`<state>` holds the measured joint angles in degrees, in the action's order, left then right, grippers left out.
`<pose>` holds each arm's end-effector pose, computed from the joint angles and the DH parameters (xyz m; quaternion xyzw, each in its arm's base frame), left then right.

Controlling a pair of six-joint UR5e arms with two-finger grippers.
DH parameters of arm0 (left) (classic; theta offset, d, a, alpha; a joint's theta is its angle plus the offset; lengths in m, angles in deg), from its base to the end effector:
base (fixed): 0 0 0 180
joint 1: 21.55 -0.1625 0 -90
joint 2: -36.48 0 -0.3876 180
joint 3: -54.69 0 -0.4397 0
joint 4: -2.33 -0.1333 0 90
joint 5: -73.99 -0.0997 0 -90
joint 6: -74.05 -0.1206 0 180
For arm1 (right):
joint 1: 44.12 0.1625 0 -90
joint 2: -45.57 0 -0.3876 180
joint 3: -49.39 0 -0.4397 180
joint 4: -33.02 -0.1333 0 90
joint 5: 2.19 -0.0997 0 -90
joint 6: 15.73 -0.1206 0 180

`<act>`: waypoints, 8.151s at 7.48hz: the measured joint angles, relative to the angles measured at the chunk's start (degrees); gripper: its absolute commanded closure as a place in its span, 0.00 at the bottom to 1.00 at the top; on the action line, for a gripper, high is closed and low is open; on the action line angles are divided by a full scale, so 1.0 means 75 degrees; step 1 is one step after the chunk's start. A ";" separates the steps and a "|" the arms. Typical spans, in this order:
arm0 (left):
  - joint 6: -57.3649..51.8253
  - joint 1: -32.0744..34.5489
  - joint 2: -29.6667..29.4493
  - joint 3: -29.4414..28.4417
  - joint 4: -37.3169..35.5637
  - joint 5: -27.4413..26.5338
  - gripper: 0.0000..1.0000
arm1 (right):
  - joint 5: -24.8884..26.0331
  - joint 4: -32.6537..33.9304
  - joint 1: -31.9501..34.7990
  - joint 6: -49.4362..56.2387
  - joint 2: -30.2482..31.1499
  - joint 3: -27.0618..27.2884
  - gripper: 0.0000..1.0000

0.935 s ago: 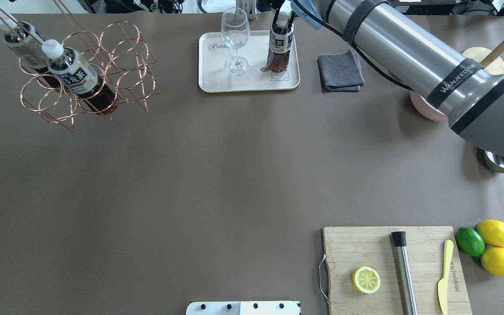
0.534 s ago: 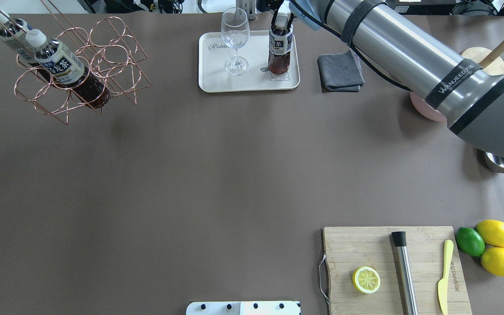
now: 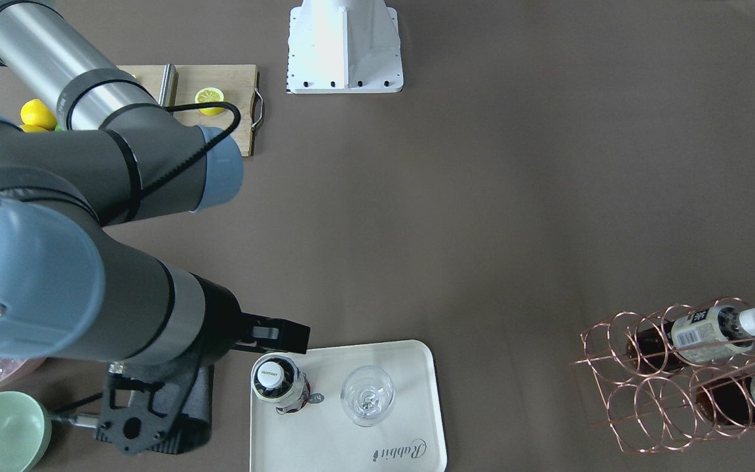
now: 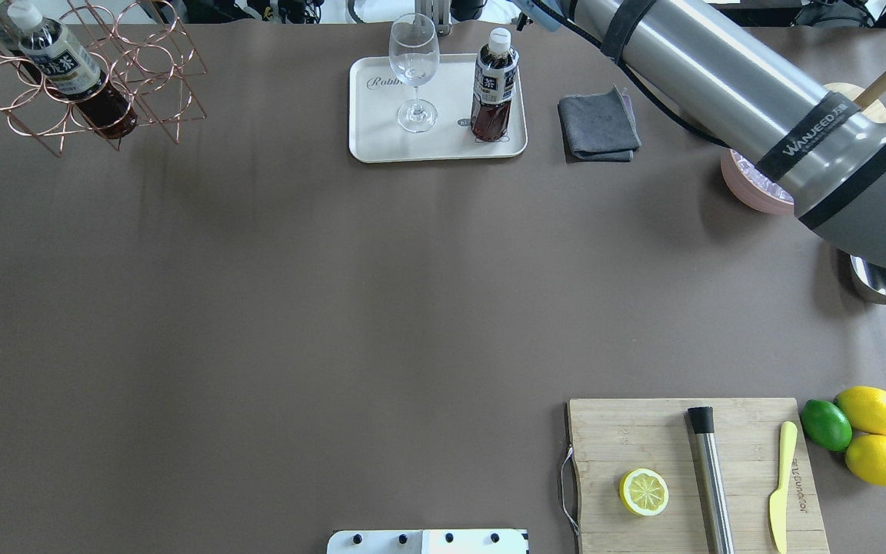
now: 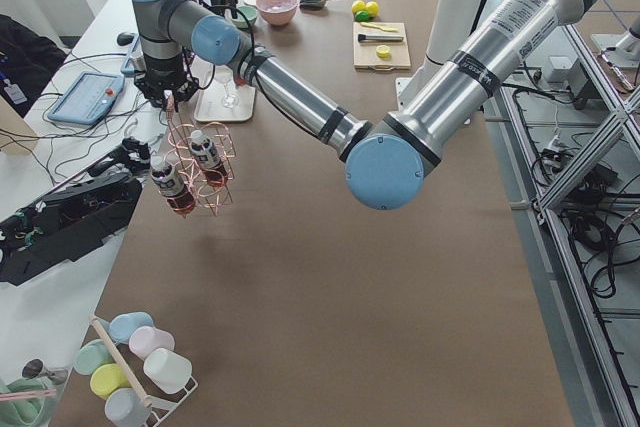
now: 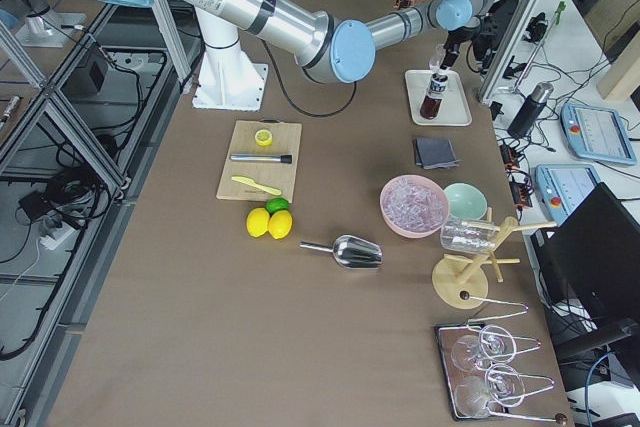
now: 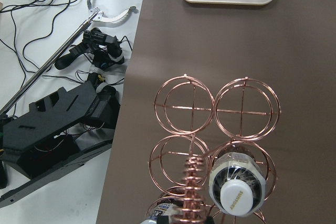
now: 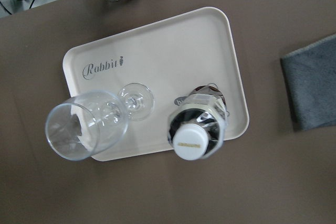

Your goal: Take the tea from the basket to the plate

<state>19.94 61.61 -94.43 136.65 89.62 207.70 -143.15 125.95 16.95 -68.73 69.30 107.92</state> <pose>0.0401 -0.7537 0.2421 0.3653 0.2325 0.5380 0.7232 -0.3720 -0.7549 0.0794 -0.0840 -0.4748 0.0655 0.8736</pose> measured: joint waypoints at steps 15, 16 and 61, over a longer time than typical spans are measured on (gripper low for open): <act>-0.0179 -0.0452 0.0392 -0.1048 0.1791 -0.0789 1.00 | 0.1517 0.2596 0.3140 0.7633 0.8843 0.5896 0.00; -0.0180 -0.0455 0.0393 -0.1041 0.1817 -0.0789 0.54 | 0.1544 0.2282 0.3160 0.7623 0.8864 0.5663 0.00; 0.6430 0.1375 0.5760 0.2090 -0.0603 -0.0040 0.02 | 0.1510 0.1495 0.3277 0.7560 0.8924 0.5251 0.00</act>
<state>68.16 71.92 -51.23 152.33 85.10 207.41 -131.82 137.17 41.53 -12.03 136.23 147.30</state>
